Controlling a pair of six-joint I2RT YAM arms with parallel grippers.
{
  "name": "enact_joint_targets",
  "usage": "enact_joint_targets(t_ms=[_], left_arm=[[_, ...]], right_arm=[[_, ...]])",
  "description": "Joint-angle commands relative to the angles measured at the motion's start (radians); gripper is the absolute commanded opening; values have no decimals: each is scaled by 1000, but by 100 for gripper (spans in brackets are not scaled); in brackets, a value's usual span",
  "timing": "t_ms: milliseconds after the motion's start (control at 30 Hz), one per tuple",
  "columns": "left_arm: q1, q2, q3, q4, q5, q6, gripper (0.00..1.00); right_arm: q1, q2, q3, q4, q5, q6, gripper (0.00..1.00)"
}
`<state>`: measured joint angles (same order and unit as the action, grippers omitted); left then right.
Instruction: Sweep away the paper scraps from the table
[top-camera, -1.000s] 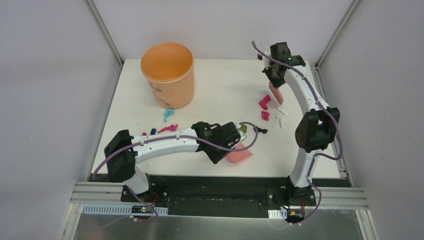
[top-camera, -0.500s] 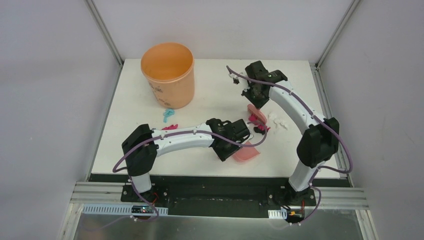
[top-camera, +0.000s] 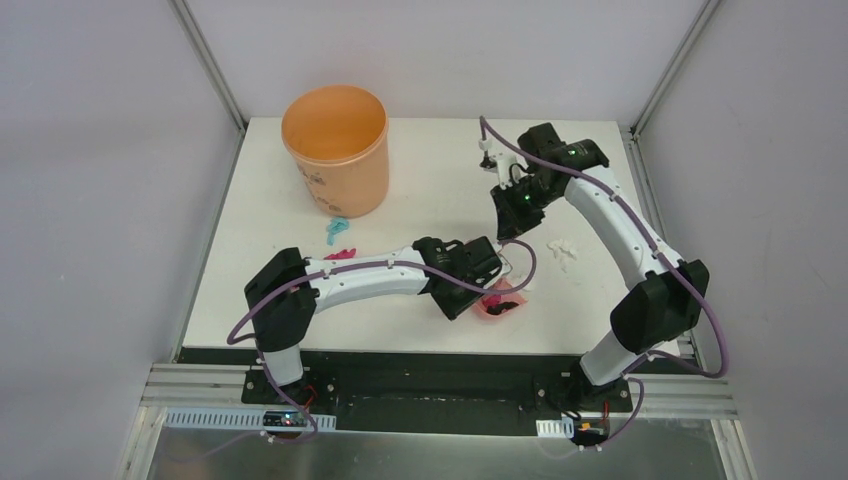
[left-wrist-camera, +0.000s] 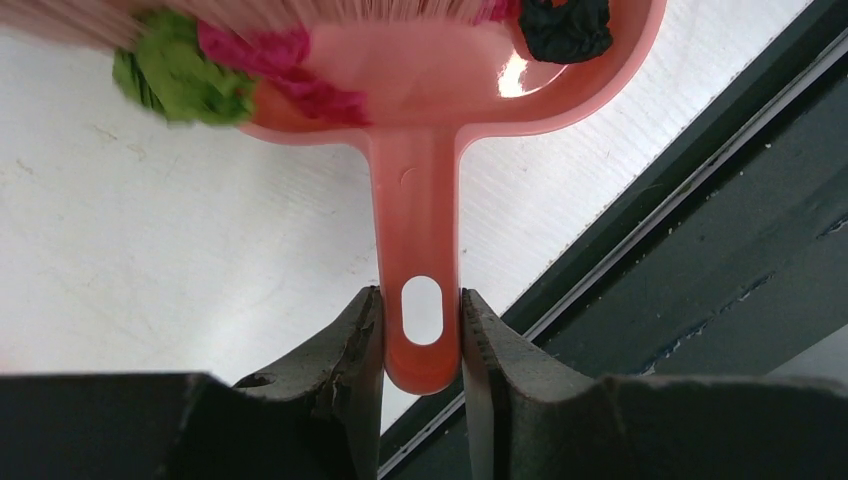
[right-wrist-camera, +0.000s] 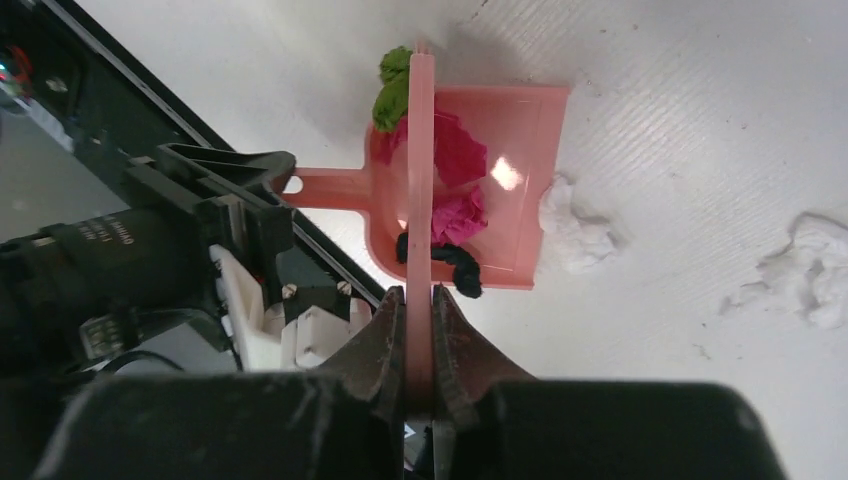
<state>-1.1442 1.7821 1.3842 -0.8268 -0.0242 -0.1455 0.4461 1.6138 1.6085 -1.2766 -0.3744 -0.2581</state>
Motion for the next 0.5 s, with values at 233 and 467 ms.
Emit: enact_joint_targets(t_ms=[233, 467], left_arm=[[6, -161, -82, 34, -13, -34, 0], [5, -211, -74, -153, 41, -85, 0]], right_arm=[[-122, -90, 128, -15, 161, -6, 0], [-122, -99, 120, 35, 316, -20, 0]])
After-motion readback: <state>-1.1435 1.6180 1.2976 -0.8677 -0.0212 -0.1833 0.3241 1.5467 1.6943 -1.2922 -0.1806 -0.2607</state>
